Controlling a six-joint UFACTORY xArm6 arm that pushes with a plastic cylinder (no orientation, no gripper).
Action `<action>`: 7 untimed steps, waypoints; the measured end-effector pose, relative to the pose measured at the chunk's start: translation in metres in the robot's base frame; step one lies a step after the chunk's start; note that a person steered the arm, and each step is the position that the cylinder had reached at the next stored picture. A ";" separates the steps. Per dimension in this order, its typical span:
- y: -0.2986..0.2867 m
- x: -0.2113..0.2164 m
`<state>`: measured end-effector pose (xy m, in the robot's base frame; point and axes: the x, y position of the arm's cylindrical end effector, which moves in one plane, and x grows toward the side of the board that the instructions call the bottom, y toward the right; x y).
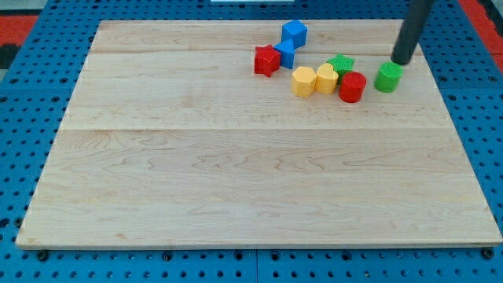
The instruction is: Move the red circle to the bottom center
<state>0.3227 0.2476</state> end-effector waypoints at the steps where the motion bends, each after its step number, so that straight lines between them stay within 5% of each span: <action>1: -0.052 0.030; 3: -0.196 0.079; 4: -0.204 0.067; 7: -0.238 0.168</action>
<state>0.4907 0.0094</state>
